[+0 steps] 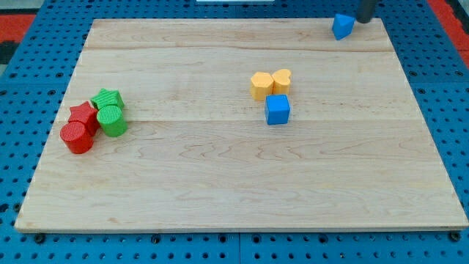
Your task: Move your arm towards bottom left
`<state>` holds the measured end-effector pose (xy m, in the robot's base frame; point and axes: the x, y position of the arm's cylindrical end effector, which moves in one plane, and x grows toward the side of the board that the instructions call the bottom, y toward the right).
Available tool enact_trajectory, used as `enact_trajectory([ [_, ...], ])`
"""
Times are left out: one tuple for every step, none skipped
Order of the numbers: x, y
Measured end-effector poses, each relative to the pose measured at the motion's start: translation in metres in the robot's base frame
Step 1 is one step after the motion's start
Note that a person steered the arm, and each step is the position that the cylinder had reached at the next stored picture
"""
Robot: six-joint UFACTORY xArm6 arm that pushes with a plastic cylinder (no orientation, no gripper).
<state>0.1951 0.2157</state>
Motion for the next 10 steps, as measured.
enact_trajectory([
  [0.027, -0.056],
  [0.108, -0.092],
  [0.071, -0.093],
  [0.008, -0.020],
  [0.057, -0.004],
  [0.104, -0.078],
  [0.168, -0.144],
  [0.147, -0.173],
  [0.125, -0.218],
  [0.181, -0.304],
])
